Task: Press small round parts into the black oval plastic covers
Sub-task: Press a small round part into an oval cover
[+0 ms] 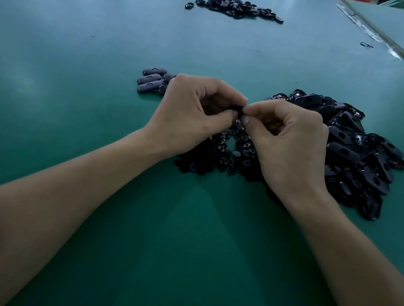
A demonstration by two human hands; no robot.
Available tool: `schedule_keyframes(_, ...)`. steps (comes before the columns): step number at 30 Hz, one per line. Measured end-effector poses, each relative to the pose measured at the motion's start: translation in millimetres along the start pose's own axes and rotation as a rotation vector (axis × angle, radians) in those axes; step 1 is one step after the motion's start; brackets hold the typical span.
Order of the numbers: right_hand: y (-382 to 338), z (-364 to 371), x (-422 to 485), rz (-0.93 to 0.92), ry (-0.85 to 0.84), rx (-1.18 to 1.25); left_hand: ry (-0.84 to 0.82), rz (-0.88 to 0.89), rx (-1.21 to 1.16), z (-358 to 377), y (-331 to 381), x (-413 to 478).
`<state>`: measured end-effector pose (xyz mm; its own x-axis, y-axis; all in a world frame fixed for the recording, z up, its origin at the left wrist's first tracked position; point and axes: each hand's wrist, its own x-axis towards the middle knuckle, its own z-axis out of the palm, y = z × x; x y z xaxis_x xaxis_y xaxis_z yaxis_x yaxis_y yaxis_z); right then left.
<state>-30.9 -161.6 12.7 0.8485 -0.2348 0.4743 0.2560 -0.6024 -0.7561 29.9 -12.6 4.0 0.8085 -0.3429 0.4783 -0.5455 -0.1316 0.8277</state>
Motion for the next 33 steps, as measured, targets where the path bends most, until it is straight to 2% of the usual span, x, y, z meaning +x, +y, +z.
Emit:
schedule_keyframes(7, 1.6, -0.3, 1.9, 0.108, -0.009, 0.027, -0.043, 0.011, 0.043, 0.7, -0.4, -0.7)
schedule_keyframes(13, -1.9, -0.6, 0.9, 0.062, -0.014, -0.017, -0.02, 0.093, 0.138, 1.2, -0.6, -1.6)
schedule_keyframes(19, -3.3, -0.2, 0.8, 0.05, -0.077, 0.016, 0.041, 0.056, 0.172, -0.3, -4.6, 1.4)
schedule_keyframes(24, -0.1, -2.2, -0.1, 0.005, -0.021, -0.022, 0.013, 0.041, 0.119, 1.0, -3.6, 1.8)
schedule_keyframes(33, 7.1, -4.8, 4.7, 0.019, -0.079, 0.05, -0.063, -0.044, -0.067, -2.8, -1.4, 2.1)
